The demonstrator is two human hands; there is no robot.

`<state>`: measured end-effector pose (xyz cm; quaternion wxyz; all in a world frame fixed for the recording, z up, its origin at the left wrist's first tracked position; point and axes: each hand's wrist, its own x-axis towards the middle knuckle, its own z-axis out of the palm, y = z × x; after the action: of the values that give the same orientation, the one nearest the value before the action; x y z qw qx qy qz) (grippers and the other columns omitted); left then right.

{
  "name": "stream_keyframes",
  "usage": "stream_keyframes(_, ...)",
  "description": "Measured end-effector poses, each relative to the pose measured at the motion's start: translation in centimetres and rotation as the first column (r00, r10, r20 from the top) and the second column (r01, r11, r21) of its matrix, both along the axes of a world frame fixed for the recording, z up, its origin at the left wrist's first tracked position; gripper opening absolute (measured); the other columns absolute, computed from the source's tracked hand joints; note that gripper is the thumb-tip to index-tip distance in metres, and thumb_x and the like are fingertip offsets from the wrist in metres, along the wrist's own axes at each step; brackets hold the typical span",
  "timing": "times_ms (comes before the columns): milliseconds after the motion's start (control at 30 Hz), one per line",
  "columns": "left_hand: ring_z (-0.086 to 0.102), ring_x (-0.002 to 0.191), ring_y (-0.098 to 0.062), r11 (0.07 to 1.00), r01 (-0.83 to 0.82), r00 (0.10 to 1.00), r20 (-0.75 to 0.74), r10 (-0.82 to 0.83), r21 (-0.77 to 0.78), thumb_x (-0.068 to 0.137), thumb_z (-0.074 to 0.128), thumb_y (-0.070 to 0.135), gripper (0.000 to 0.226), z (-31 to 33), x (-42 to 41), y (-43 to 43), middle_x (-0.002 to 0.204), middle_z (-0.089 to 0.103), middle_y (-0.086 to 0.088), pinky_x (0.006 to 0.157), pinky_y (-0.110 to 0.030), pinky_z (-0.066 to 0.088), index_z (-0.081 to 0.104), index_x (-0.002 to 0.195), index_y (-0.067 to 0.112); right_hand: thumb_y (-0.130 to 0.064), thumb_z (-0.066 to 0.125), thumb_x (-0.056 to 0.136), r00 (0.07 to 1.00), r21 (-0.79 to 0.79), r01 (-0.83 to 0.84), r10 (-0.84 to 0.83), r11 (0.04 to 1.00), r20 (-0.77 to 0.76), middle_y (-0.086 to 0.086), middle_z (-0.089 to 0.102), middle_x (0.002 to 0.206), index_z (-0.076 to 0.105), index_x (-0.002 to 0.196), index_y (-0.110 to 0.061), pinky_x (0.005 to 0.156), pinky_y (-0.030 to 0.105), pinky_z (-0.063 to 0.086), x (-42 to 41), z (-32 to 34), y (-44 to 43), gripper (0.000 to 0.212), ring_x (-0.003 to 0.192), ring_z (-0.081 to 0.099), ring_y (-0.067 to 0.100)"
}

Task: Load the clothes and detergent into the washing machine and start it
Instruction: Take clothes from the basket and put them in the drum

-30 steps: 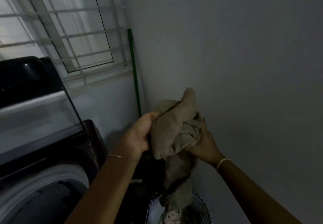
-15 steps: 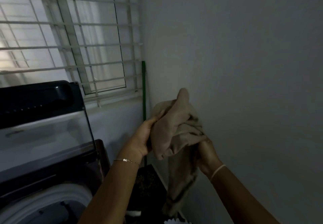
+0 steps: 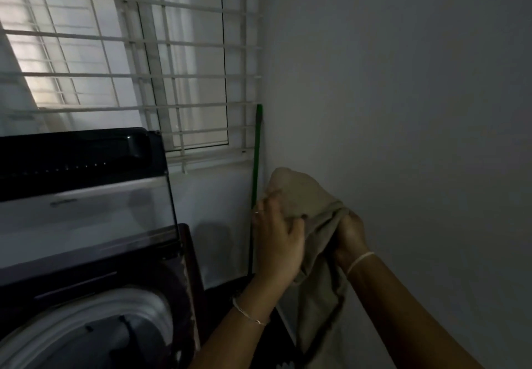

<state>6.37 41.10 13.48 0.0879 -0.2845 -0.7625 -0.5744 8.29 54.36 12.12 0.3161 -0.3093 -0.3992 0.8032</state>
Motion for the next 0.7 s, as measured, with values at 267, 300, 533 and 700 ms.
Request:
stream_keyframes(267, -0.037, 0.138, -0.022, 0.841, 0.190, 0.980, 0.151, -0.130, -0.507, 0.056, 0.074, 0.065, 0.149, -3.8, 0.0, 1.8, 0.150, -0.040, -0.006, 0.118, -0.053, -0.006, -0.037, 0.141, 0.014, -0.034, 0.027, 0.103, 0.996, -0.166, -0.071, 0.062, 0.984, -0.060, 0.010, 0.060, 0.112, 0.056, 0.125, -0.003, 0.094, 0.037, 0.041, -0.3, 3.1, -0.9, 0.047, 0.087, 0.056, 0.026)
stream_keyframes(300, -0.035, 0.139, -0.021, 0.836, 0.208, 0.975, 0.175, -0.137, -0.508, 0.053, 0.076, 0.065, 0.153, -4.1, -0.1, 2.1, 0.150, -0.040, -0.005, 0.118, -0.054, -0.004, -0.039, 0.139, 0.013, -0.035, 0.028, 0.103, 0.997, -0.163, -0.075, 0.068, 0.984, -0.045, 0.009, 0.061, 0.106, 0.057, 0.123, -0.003, 0.090, 0.037, 0.041, -0.4, 3.4, -1.0, 0.048, 0.084, 0.056, 0.024)
stream_keyframes(533, -0.003, 0.148, -0.025, 0.894, 0.026, 0.956, 0.272, 0.108, -0.448, 0.067, 0.072, 0.055, 0.135, -3.8, -0.6, 4.6, 0.159, -0.014, -0.010, 0.120, -0.041, 0.011, -0.027, 0.146, 0.009, -0.030, 0.030, 0.102, 0.943, 0.049, -0.288, 0.274, 0.956, 0.188, 0.008, 0.057, 0.126, 0.047, 0.135, -0.010, 0.093, 0.037, 0.047, -0.9, 3.7, -2.1, 0.043, 0.104, 0.057, 0.024)
stream_keyframes(700, 0.048, 0.125, -0.031, 0.967, -0.187, 0.909, 0.342, 0.238, -0.176, 0.085, 0.058, 0.033, 0.071, -3.8, -0.4, 5.4, 0.141, 0.045, -0.016, 0.093, -0.031, 0.040, 0.027, 0.142, 0.004, -0.012, 0.038, 0.095, 0.890, 0.495, -0.413, 0.223, 0.764, 0.398, 0.004, 0.048, 0.134, 0.032, 0.144, -0.014, 0.094, 0.032, 0.044, -0.4, 3.8, -3.1, 0.049, 0.112, 0.051, 0.023)
